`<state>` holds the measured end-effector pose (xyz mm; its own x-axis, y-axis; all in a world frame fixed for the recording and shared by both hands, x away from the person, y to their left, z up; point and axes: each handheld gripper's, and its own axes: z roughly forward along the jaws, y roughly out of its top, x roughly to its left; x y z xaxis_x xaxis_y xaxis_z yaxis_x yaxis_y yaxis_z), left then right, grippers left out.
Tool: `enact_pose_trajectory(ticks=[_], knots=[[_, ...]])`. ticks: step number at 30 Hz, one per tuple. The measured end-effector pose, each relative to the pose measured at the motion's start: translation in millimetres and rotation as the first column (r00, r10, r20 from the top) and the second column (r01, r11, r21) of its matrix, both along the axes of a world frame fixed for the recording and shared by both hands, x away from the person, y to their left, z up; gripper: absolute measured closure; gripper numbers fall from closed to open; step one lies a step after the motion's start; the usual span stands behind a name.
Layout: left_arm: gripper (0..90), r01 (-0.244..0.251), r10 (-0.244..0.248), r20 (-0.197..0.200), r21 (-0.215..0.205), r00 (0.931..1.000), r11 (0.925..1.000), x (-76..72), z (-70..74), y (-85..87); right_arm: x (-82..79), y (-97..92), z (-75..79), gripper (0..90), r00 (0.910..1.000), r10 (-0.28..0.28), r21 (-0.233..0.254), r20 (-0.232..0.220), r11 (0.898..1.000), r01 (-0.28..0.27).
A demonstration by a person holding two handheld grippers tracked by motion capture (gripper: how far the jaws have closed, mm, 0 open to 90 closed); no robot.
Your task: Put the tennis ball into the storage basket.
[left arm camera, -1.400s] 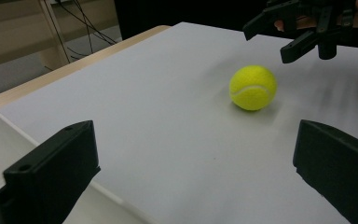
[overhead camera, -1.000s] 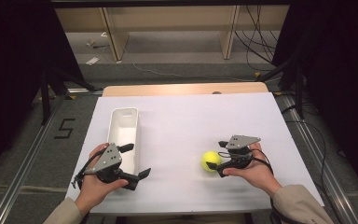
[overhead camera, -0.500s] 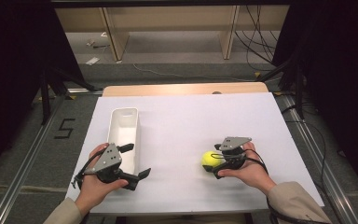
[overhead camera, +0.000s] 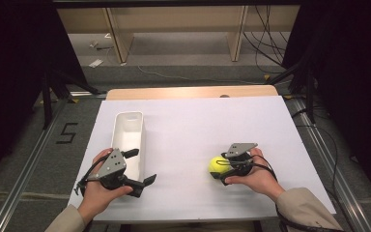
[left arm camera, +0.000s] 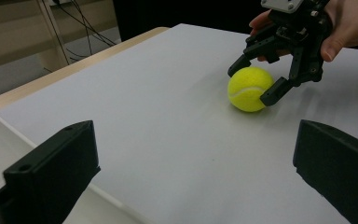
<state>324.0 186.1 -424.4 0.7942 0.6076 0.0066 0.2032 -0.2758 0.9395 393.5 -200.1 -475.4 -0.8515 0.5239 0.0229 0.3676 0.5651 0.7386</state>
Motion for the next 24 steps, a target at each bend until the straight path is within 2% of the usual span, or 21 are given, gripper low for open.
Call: enact_pose_trajectory(ticks=[12, 24], knots=[[0.0, 0.002, -0.002, -0.001, 0.0, 1.0, 1.0, 0.0, -0.1, -0.2, 0.0, 0.7, -2.6, 23.6, 0.9999, 0.008, -0.015, -0.011, 1.0, -0.008], [0.0, 0.002, -0.002, -0.003, -0.002, 1.0, 1.0, 0.1, -0.2, -0.2, -0.1, 1.0, -1.5, 26.3, 0.9996, 0.026, -0.027, -0.002, 0.999, -0.026]])
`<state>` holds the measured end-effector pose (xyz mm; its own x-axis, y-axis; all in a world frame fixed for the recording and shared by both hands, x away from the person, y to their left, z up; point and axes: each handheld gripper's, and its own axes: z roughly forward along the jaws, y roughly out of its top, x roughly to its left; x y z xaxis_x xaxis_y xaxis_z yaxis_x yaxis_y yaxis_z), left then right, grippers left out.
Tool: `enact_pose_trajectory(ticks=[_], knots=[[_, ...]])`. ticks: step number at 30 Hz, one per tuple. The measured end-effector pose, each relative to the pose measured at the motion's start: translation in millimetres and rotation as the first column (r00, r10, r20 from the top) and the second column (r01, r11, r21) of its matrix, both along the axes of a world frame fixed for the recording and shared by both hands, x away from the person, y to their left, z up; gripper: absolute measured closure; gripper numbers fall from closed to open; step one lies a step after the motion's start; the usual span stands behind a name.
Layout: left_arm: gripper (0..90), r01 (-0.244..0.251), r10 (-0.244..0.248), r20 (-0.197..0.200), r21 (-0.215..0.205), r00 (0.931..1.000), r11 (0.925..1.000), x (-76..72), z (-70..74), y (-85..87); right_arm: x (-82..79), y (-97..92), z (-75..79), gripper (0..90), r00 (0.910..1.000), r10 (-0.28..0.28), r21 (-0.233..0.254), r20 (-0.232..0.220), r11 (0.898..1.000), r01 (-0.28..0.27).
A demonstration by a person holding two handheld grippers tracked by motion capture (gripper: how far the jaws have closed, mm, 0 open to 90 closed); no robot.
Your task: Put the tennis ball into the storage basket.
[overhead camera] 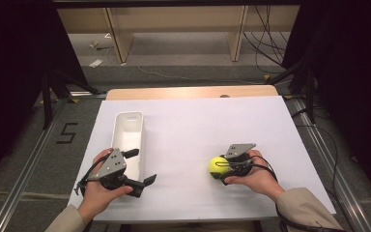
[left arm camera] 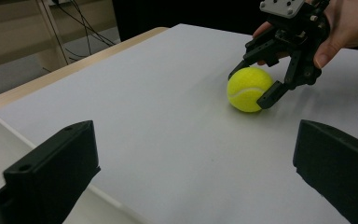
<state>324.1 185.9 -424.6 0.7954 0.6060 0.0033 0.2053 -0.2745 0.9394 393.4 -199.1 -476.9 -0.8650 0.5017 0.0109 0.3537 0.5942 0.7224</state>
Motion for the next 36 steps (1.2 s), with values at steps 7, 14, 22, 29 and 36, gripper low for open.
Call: enact_pose_trajectory(ticks=[7, 14, 22, 29, 36], knots=[[0.0, 0.001, -0.001, 0.001, -0.003, 1.0, 1.0, 0.0, 0.1, 0.1, -1.1, 0.0, 2.7, 26.9, 0.9999, 0.014, 0.0, 0.009, 1.0, -0.014], [0.0, 0.0, 0.0, 0.001, -0.004, 1.0, 1.0, -0.2, 0.3, 0.2, -0.8, -1.2, 6.9, 26.9, 0.9996, 0.003, 0.032, 0.03, 0.999, -0.004], [0.0, 0.002, -0.002, 0.002, -0.004, 1.0, 1.0, -0.4, 0.7, 0.1, -0.1, -3.8, 12.9, 26.9, 0.9986, -0.014, 0.071, 0.05, 0.997, 0.011], [0.0, 0.001, -0.001, 0.009, 0.0, 1.0, 1.0, -0.3, 1.3, 0.6, 0.2, -5.0, 15.8, 26.9, 0.9979, -0.027, 0.088, 0.059, 0.996, 0.022], [0.0, -0.001, 0.001, 0.004, -0.003, 1.0, 1.0, -0.3, 1.3, 0.5, 1.2, -6.2, 19.2, 27.0, 0.9965, -0.041, 0.111, 0.072, 0.993, 0.033]])
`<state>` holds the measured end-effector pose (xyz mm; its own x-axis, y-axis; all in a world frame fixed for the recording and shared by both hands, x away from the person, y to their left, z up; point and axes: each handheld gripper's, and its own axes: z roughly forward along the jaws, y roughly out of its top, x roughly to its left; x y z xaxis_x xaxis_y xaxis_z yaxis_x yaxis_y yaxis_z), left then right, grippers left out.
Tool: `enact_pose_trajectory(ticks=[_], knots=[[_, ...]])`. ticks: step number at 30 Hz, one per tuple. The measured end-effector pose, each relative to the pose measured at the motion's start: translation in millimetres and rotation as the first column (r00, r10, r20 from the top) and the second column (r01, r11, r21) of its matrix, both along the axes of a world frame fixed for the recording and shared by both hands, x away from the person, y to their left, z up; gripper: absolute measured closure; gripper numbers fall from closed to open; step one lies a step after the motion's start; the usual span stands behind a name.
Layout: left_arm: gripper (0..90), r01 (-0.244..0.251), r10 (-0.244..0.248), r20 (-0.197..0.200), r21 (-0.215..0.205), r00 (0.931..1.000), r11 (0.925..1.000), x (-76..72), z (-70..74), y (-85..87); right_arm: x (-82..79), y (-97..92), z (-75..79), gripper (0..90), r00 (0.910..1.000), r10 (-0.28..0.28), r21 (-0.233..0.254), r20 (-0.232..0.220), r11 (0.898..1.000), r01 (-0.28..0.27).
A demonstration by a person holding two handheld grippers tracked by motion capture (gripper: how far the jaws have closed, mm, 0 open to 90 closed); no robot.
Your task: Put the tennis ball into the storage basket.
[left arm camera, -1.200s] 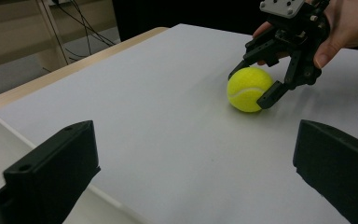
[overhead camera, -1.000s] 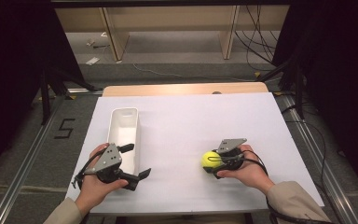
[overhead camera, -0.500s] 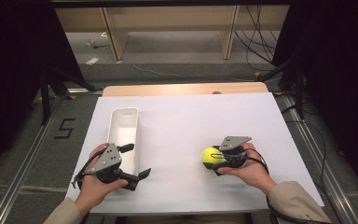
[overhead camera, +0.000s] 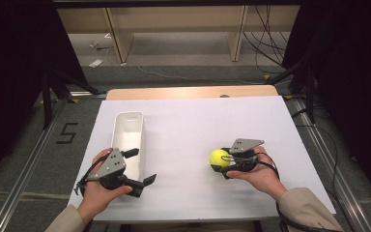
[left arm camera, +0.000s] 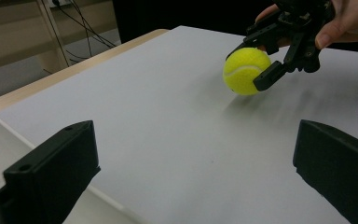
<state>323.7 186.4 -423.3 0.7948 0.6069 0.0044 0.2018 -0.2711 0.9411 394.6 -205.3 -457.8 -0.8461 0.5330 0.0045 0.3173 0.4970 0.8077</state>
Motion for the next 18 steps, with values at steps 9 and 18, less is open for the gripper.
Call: enact_pose_trajectory(ticks=[9, 18], knots=[[0.0, -0.003, 0.003, 0.0, 0.0, 1.0, 1.0, 0.1, -0.3, -0.2, 2.2, -3.7, 7.6, 27.0, 0.9993, -0.027, 0.052, 0.026, 0.998, 0.025], [0.0, 0.0, 0.0, 0.003, 0.003, 1.0, 1.0, 0.3, -0.3, -0.2, 3.3, -5.4, 13.4, 27.0, 0.9981, -0.042, 0.089, 0.044, 0.995, 0.038]])
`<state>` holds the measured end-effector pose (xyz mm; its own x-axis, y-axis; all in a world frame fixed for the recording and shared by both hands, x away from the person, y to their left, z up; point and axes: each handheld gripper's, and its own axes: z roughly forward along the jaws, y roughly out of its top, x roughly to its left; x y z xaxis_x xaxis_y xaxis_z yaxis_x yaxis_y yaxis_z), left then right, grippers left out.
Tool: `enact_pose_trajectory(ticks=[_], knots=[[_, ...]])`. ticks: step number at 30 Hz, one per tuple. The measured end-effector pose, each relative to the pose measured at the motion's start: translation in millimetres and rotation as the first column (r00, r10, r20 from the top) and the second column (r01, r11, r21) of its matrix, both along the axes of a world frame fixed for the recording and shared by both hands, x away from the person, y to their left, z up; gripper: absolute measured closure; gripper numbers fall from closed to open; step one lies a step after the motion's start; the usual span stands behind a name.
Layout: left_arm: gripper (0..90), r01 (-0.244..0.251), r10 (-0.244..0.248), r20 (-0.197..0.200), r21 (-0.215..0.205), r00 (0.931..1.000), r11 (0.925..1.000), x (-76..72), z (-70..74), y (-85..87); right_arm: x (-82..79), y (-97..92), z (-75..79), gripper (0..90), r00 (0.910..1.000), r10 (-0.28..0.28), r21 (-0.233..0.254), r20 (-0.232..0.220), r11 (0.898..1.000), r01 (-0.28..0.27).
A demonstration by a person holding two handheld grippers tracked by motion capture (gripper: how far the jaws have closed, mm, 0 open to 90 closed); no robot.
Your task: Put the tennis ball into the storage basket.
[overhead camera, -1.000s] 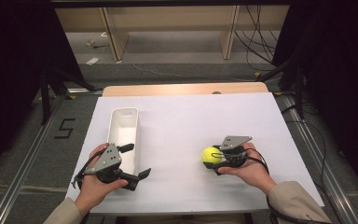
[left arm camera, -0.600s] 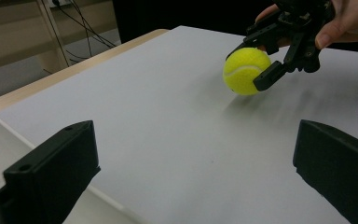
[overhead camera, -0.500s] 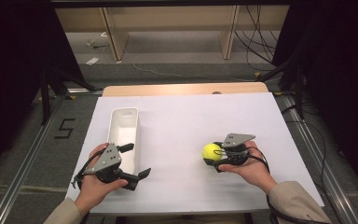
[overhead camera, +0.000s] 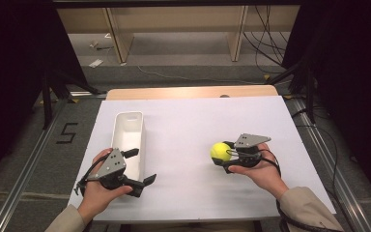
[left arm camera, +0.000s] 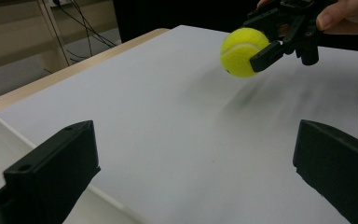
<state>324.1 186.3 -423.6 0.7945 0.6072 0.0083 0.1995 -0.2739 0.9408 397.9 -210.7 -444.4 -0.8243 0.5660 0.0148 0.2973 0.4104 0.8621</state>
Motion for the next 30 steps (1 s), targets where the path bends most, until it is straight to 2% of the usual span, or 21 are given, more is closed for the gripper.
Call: enact_pose_trajectory(ticks=[30], knots=[[0.0, 0.002, -0.002, 0.002, 0.002, 1.0, 1.0, -0.8, 0.1, -1.5, 9.4, 4.7, 13.1, 27.1, 0.9991, -0.027, 0.058, 0.033, 0.998, 0.025]])
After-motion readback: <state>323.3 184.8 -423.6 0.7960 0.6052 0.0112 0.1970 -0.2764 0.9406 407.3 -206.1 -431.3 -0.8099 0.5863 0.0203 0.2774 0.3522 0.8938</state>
